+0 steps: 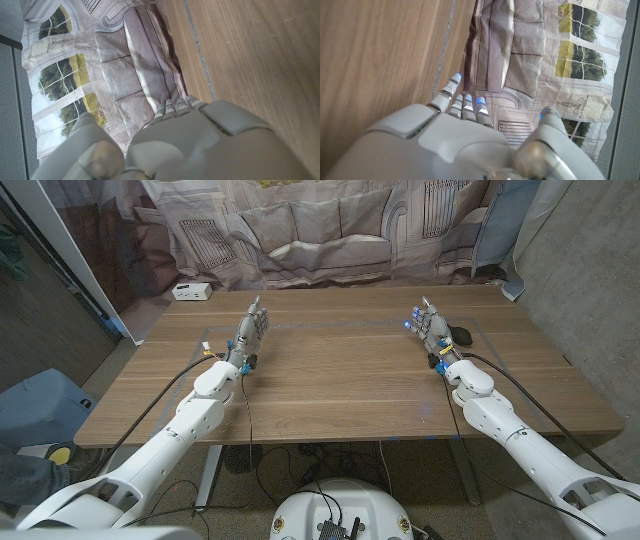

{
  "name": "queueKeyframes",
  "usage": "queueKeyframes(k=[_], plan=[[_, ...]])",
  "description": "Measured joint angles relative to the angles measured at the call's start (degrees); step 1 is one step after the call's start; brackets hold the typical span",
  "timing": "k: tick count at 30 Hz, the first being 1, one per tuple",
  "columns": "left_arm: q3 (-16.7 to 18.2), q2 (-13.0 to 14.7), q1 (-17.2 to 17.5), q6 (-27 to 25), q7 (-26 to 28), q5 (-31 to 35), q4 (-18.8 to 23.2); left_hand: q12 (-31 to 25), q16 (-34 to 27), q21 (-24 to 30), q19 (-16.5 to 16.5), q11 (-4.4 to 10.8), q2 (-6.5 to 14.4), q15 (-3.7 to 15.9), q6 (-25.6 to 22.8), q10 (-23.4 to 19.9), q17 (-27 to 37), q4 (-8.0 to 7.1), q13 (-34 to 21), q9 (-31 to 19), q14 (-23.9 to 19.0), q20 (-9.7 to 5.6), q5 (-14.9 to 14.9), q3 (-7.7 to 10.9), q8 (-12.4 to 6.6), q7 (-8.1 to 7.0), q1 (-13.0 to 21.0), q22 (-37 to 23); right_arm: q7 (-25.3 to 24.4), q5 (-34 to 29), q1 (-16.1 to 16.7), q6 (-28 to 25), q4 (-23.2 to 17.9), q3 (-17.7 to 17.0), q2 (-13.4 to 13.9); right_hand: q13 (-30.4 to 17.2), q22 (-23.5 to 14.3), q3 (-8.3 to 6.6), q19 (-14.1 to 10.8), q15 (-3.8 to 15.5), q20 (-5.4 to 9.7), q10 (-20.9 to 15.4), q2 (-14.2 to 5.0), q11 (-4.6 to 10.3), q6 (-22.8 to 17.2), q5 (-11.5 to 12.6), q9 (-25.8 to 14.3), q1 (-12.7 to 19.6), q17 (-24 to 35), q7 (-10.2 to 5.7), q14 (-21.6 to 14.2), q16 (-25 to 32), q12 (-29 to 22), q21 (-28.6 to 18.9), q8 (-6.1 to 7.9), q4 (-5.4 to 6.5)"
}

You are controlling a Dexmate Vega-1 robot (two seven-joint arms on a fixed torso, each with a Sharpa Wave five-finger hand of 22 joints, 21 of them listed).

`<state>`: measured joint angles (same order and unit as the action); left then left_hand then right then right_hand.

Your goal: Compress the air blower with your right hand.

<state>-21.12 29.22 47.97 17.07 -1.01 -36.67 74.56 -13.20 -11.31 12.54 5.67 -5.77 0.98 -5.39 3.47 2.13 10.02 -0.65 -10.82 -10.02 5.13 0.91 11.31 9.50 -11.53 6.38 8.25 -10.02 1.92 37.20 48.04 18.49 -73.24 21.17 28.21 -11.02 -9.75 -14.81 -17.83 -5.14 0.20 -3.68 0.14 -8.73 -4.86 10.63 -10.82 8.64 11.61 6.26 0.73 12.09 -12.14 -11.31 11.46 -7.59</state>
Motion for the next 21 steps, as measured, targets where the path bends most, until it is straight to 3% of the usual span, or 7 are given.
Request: queueKeyframes(k=[3,9,15,21], plan=[[0.18,0.16,0.26,0.24,0.57,0.3,0.62,-0.34,-0.17,0.0,-0.56,-0.18,0.0,-0.11,-0.61,-0.84,0.0,0.11,0.0,0.0,-0.85,-0.18,0.0,0.11,0.0,-0.24,0.0,0.0,0.29,0.08,0.01,0.91,0.28,-0.09,-0.3,-0.06,0.0,0.0,0.0,0.0,0.0,0.0,0.0,0.0,0.27,0.0,0.0,0.0,0.0,-0.14,0.0,0.0,0.0,0.0,0.0,0.0],[0.72,0.69,1.3,0.97,1.65,0.8,2.08,-0.45,-0.17,0.0,-1.26,-0.18,0.02,-0.05,-1.91,-1.66,0.0,0.12,0.0,0.0,-1.78,0.52,0.0,0.12,-0.44,-0.04,0.02,0.0,0.33,-0.05,0.63,2.58,0.08,-0.41,-0.52,-0.06,0.0,0.0,-0.63,-0.15,0.02,-0.63,-0.3,0.02,-3.21,0.0,-0.26,0.3,-0.01,-0.3,-0.47,0.0,0.0,0.0,0.88,0.0],[1.44,0.96,2.54,2.23,2.66,1.09,3.51,-1.44,-0.6,0.83,-5.92,-0.38,0.46,-0.44,-6.82,-6.23,-0.01,0.99,0.01,0.0,-6.52,0.59,0.0,0.33,-0.88,0.35,1.05,0.01,-0.17,-0.67,1.4,3.83,-1.17,-0.74,-0.26,-0.05,0.0,0.0,-1.03,0.02,-0.2,-0.94,-0.3,0.33,-3.24,0.0,-0.26,0.29,-0.01,-0.33,-1.25,0.21,0.0,0.0,0.88,0.0],[2.11,1.76,3.76,3.01,3.65,1.69,5.33,-1.43,-0.6,0.83,-6.1,-0.47,0.59,-0.44,-7.37,-6.45,-0.01,1.23,0.01,0.01,-6.67,0.42,0.0,0.58,-0.88,0.37,1.18,0.01,-1.04,-1.34,2.57,4.7,-2.9,-1.23,0.52,-0.05,0.01,0.0,-2.16,0.33,0.31,-2.39,-0.61,0.11,-3.9,0.0,-0.25,0.6,-0.01,0.27,-2.82,0.65,-0.49,-0.39,0.88,0.0]])
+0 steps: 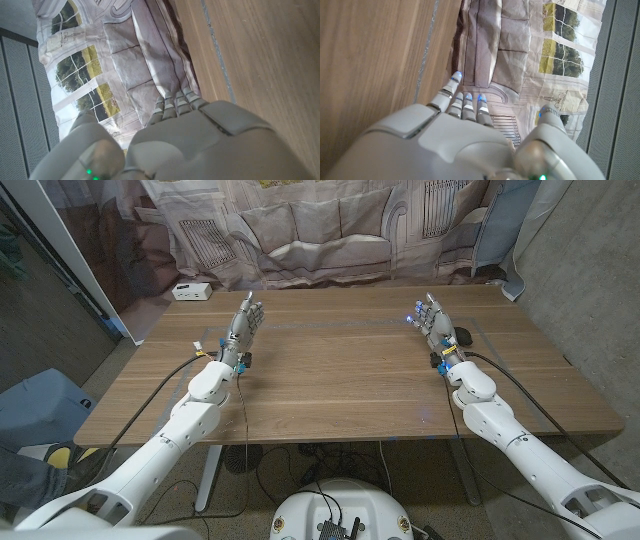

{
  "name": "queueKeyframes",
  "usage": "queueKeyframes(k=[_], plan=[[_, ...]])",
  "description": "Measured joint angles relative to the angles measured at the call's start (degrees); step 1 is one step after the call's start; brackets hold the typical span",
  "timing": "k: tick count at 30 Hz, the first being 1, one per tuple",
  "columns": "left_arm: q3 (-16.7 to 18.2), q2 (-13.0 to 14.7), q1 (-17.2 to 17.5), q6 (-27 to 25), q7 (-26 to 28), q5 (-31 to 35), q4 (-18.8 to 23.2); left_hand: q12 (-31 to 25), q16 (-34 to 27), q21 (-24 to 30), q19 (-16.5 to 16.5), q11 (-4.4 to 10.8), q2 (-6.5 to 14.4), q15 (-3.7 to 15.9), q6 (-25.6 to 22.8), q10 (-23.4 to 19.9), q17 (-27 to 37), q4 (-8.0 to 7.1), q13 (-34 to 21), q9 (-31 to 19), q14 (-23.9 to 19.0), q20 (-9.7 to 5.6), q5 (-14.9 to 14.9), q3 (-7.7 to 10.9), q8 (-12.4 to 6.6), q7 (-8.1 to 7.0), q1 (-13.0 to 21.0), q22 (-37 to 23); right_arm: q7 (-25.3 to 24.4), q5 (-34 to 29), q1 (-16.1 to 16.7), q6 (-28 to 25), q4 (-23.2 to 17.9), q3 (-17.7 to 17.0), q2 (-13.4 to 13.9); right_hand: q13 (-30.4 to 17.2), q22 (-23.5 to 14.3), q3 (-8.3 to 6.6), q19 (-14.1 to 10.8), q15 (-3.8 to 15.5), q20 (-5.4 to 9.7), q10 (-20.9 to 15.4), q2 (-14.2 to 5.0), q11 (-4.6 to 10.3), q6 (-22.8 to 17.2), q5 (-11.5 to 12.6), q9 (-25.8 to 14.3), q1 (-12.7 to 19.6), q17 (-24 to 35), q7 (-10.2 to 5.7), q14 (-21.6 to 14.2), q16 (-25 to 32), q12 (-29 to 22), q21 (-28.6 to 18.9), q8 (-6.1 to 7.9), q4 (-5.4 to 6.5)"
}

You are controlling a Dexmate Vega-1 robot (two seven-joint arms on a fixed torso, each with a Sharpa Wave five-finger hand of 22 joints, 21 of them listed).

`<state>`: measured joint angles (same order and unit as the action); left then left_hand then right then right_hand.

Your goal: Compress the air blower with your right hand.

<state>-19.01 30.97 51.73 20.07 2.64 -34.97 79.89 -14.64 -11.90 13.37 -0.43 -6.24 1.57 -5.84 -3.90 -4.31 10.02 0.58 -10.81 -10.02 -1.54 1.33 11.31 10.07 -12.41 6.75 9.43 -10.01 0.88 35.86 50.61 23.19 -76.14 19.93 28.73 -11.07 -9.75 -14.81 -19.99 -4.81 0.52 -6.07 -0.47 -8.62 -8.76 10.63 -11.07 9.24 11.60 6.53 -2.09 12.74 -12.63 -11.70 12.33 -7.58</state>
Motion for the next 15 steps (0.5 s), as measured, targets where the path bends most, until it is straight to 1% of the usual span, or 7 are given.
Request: queueKeyframes(k=[3,4,7,8,10,12,15], plan=[[0.12,0.26,0.22,0.16,0.13,0.26,0.4,0.0,0.0,0.0,0.0,0.0,0.17,0.0,0.0,0.0,0.0,0.0,0.0,0.0,0.0,0.0,0.0,0.0,0.0,0.0,0.17,0.0,-0.4,-0.16,0.6,0.25,-0.97,-0.32,0.44,0.0,0.0,0.0,0.03,0.0,-0.03,-1.22,0.0,-0.4,-1.33,0.0,0.0,0.0,0.28,0.14,-0.17,0.0,-0.18,0.01,0.44,0.0],[0.14,0.39,0.26,0.22,0.14,0.43,0.53,0.0,0.0,0.0,0.0,0.0,0.17,0.0,0.0,0.0,0.0,0.0,0.0,0.0,0.0,0.0,0.0,0.0,0.0,0.0,0.17,0.0,-0.53,-0.18,0.94,0.37,-1.45,-0.5,0.69,0.0,0.0,0.0,0.56,0.0,-0.48,-1.41,0.0,-0.59,-1.81,0.0,0.0,0.0,0.28,0.04,-0.17,0.0,-0.17,0.28,0.44,0.0],[0.15,0.61,0.27,0.27,0.14,0.67,0.65,0.0,0.0,0.0,-0.34,0.22,0.17,0.24,0.0,-0.22,0.0,0.0,0.0,0.0,-0.24,-0.05,0.0,0.0,0.0,0.01,0.17,0.0,-0.68,-0.18,1.45,0.59,-2.18,-0.82,1.07,0.0,0.0,0.0,2.65,0.0,-0.61,-2.02,0.0,-0.39,-2.12,0.0,0.0,0.0,0.28,-0.11,-0.17,0.0,-0.18,0.97,0.44,0.0],[0.15,0.68,0.27,0.29,0.11,0.8,0.66,0.0,0.0,0.0,-0.49,0.23,0.17,0.11,-0.23,-0.22,-0.01,0.0,0.0,0.0,-0.36,0.11,0.0,0.0,0.0,0.2,0.17,0.0,-0.7,-0.18,1.76,0.68,-2.59,-0.99,1.3,0.0,0.0,0.0,3.41,0.02,-0.63,-2.2,0.0,-0.21,-2.54,0.0,0.0,0.0,0.28,-0.52,-0.15,0.0,-0.18,1.13,0.44,0.0],[0.12,0.77,0.24,0.29,0.09,1.04,0.74,0.0,0.0,0.0,-0.5,0.22,0.17,-0.07,-0.63,-0.22,-0.01,0.31,0.0,0.0,-0.55,0.11,0.0,-0.16,0.0,0.0,0.17,0.0,-0.68,-0.16,2.03,0.83,-2.93,-1.17,1.53,0.0,0.0,0.0,5.01,0.33,-0.45,-2.36,0.0,-0.05,-3.38,0.0,0.0,0.0,0.28,-0.75,0.16,0.0,-0.18,1.39,0.83,0.0],[0.02,0.86,0.22,0.29,0.09,1.28,0.93,0.0,0.0,0.0,-0.5,0.22,0.17,-0.07,-0.62,-0.45,-0.01,0.46,0.0,0.0,-0.54,0.11,0.0,-0.02,0.0,0.0,0.17,0.0,-0.53,-0.04,2.27,0.95,-3.14,-1.32,1.7,0.0,0.0,0.0,6.43,0.34,-0.41,-2.86,0.0,0.45,-3.79,0.0,0.0,0.0,0.28,-1.17,0.17,-0.27,-0.52,1.76,0.88,0.0],[-0.23,1.07,0.25,0.04,0.66,1.97,1.83,0.0,0.0,0.0,-0.5,0.2,0.17,0.22,-0.62,-0.62,-0.01,0.46,0.01,0.0,-0.83,0.11,0.0,-0.02,0.0,0.0,0.17,0.0,0.36,0.52,2.67,1.24,-3.55,-1.7,2.27,0.01,0.0,0.04,7.51,0.76,-0.11,-3.08,0.0,0.67,-4.08,0.0,0.0,0.0,0.28,-1.46,0.6,-0.28,-0.52,1.79,0.88,-0.04]])
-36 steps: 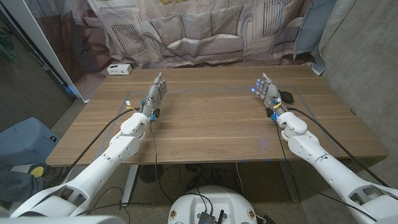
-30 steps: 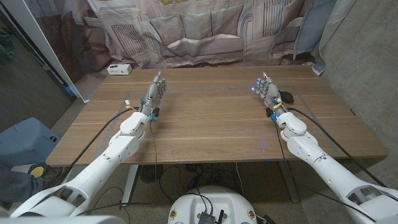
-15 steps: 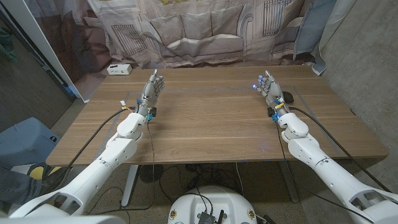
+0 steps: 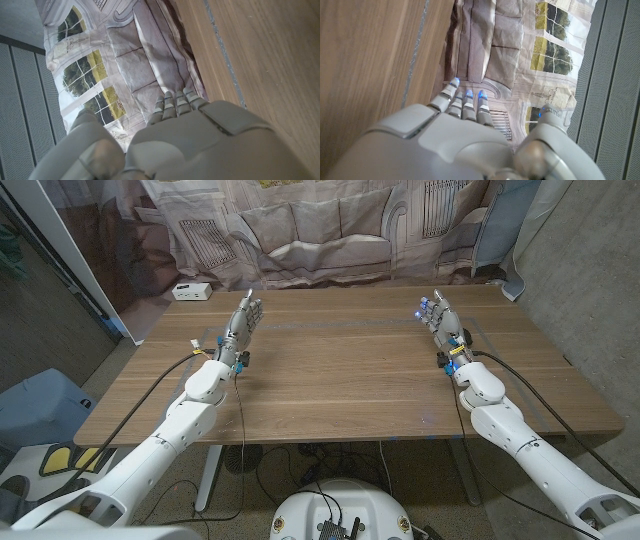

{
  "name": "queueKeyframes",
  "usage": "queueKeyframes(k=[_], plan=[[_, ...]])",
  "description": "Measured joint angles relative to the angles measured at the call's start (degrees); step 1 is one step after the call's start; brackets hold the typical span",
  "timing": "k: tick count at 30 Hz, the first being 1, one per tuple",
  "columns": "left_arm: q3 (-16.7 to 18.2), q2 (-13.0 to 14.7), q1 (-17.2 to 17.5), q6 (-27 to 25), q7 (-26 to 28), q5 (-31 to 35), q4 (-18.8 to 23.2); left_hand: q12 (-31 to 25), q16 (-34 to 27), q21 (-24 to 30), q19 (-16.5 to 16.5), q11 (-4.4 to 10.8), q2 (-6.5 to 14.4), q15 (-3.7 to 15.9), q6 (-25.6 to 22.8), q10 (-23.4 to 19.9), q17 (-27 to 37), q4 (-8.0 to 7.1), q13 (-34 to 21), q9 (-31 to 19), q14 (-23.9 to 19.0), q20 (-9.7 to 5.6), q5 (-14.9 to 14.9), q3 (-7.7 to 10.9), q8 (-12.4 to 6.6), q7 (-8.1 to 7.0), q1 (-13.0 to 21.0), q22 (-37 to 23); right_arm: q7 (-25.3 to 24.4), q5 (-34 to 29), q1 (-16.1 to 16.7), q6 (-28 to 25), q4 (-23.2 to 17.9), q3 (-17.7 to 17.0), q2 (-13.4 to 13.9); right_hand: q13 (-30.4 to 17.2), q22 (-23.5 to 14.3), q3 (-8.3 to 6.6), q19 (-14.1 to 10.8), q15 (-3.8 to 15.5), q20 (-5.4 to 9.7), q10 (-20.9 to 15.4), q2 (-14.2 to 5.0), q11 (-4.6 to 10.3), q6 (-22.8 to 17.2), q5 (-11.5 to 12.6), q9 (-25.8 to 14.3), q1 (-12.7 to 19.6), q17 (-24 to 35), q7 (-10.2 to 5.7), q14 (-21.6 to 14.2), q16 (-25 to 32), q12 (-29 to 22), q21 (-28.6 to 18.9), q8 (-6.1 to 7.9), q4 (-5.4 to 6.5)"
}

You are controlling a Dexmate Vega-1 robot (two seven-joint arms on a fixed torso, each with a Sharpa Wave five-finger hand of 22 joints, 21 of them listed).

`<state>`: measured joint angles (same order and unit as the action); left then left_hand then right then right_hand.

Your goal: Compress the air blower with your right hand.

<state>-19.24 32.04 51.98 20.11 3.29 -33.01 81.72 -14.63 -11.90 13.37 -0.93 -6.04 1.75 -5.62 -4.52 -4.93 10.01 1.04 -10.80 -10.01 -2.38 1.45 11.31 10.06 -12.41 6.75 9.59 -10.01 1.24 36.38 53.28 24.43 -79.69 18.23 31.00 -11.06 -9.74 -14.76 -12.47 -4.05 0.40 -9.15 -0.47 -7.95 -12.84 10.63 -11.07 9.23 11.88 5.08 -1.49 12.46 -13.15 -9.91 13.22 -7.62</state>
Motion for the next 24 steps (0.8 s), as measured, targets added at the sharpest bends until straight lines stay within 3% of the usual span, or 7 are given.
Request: queueKeyframes(k=[9,21,24], plan=[[-0.36,0.2,1.83,-1.63,2.28,0.88,3.51,0.0,0.0,-0.28,0.0,0.0,-0.31,0.0,0.0,0.0,0.0,0.0,0.0,0.0,0.01,0.0,0.0,0.0,0.0,0.0,0.31,0.0,2.47,0.85,0.48,-0.03,-0.46,-0.44,1.81,0.0,0.0,0.2,-0.67,0.73,0.83,-0.06,0.08,0.5,-0.37,0.0,0.16,0.53,0.0,-0.38,-0.38,0.0,0.33,-0.57,-0.02,-0.2],[0.87,2.3,5.13,-3.25,4.05,0.86,8.91,0.28,0.26,-0.72,0.21,0.0,0.07,0.0,0.01,0.0,-0.01,0.23,0.01,0.0,0.01,0.21,0.0,0.24,0.06,0.0,0.69,0.01,2.13,-0.23,1.02,1.17,-0.93,-0.74,2.13,0.01,0.0,-0.05,-1.99,0.67,0.52,-0.03,-0.6,0.46,0.27,0.0,0.15,1.79,-0.17,0.27,-0.76,0.0,0.68,-0.95,-0.84,-0.44],[1.16,2.62,5.56,-3.32,4.55,1.24,9.59,0.28,0.26,-0.72,0.21,0.0,0.07,0.0,0.01,0.01,-0.01,0.23,0.01,0.01,0.01,0.21,0.0,0.24,0.44,0.0,0.68,0.01,1.86,-0.6,1.08,1.51,-0.93,-0.9,2.18,0.01,0.01,-0.28,-2.39,0.67,0.12,0.52,-0.45,-0.16,0.67,0.0,0.15,2.13,-0.17,0.66,-0.76,0.0,0.68,-1.03,-1.24,-0.67]])
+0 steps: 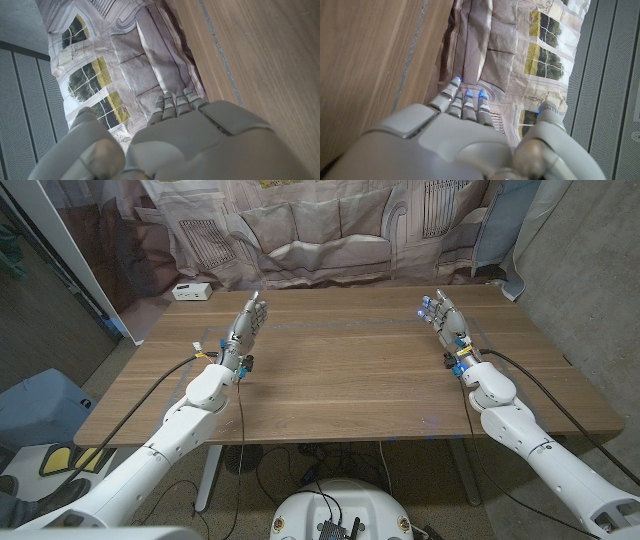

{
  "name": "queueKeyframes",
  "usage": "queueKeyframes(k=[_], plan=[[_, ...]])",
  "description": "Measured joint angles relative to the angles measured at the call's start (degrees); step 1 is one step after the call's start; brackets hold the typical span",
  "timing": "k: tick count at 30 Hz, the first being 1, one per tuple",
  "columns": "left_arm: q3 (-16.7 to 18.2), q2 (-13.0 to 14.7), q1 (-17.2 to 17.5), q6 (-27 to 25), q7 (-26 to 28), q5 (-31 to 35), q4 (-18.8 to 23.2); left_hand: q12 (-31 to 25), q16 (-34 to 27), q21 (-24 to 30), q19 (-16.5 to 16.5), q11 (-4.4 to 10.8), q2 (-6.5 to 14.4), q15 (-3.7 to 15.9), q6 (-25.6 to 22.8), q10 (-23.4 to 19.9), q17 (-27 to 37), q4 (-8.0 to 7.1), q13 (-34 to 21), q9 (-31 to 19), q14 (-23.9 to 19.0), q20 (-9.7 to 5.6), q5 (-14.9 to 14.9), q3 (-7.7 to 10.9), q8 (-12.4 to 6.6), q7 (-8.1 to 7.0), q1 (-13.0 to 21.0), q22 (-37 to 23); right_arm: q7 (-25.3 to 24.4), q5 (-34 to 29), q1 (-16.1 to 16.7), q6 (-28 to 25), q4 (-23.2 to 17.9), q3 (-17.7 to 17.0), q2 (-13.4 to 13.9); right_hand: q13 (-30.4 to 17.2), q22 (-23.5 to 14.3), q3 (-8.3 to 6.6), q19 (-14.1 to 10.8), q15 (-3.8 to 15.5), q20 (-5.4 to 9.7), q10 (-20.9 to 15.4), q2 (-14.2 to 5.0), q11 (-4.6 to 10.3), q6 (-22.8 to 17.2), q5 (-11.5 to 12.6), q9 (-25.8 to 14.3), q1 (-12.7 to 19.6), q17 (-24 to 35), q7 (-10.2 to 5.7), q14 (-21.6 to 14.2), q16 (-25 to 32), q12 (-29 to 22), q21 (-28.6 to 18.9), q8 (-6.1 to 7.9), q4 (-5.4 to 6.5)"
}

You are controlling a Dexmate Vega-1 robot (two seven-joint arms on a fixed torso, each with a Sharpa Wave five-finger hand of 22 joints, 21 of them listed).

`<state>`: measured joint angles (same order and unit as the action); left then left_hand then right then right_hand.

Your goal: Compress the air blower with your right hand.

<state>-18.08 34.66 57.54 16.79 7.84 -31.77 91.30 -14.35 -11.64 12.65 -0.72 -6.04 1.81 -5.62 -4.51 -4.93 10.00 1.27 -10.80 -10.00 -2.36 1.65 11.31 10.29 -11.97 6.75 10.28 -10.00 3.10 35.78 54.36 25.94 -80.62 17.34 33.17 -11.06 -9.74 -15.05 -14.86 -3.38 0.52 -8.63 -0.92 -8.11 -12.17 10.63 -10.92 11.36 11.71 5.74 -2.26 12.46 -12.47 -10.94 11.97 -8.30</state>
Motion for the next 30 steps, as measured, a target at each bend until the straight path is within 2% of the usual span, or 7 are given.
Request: queueKeyframes(k=[6,26,28,30], plan=[[0.42,0.35,0.62,-0.01,0.5,0.47,0.8,0.0,0.22,0.0,0.0,0.0,0.0,0.0,0.0,0.0,0.0,0.24,0.0,0.01,0.0,0.0,0.0,-0.24,0.0,0.0,0.0,0.0,-1.06,-0.84,0.46,0.43,-0.74,-0.58,0.62,0.0,0.0,-0.24,-0.73,-0.31,-0.13,-0.58,-0.29,-0.62,-0.32,0.0,0.0,0.29,0.0,0.32,-0.31,0.0,0.0,-0.37,-0.01,-0.24],[0.11,-0.16,0.3,0.37,1.02,1.77,0.71,0.45,0.19,-0.44,0.0,0.31,0.08,0.2,-0.52,-0.3,0.0,0.57,0.0,0.01,-0.2,0.0,0.0,0.1,0.0,-0.51,0.53,0.0,-3.28,-1.88,2.74,-0.45,-3.1,-3.27,4.09,0.0,0.15,-0.48,-1.64,-0.71,-0.2,-0.83,-0.3,-0.42,-0.32,0.0,-0.01,1.5,0.01,0.31,-1.33,0.0,0.0,-0.37,-0.01,-0.48],[-0.04,-0.21,0.18,0.37,1.0,1.92,0.7,0.45,0.19,-0.44,0.0,0.31,0.08,0.2,-0.63,-0.3,0.0,0.71,0.01,0.01,-0.2,0.0,0.0,0.24,0.0,-0.4,0.53,0.01,-3.49,-1.98,2.94,-0.58,-3.22,-3.58,4.46,0.01,0.13,-0.48,-2.21,-0.42,-0.15,-1.68,-0.31,-0.13,-0.77,0.0,-0.01,1.51,0.01,0.59,-1.62,0.0,0.0,-0.57,-0.01,-0.48],[-0.11,-0.22,0.12,0.37,0.97,1.99,0.7,0.45,0.19,-0.44,-0.14,0.31,0.09,0.2,-0.63,-0.3,-0.01,0.71,0.0,0.01,-0.2,0.13,0.0,0.24,0.0,-0.4,0.53,0.01,-3.65,-2.07,3.05,-0.67,-3.27,-3.76,4.68,0.01,0.02,-0.48,-2.73,-0.17,0.05,-2.29,-0.38,0.48,-1.37,0.0,-0.01,2.03,0.01,0.07,-2.32,0.0,0.0,-0.75,-0.01,-0.47]])
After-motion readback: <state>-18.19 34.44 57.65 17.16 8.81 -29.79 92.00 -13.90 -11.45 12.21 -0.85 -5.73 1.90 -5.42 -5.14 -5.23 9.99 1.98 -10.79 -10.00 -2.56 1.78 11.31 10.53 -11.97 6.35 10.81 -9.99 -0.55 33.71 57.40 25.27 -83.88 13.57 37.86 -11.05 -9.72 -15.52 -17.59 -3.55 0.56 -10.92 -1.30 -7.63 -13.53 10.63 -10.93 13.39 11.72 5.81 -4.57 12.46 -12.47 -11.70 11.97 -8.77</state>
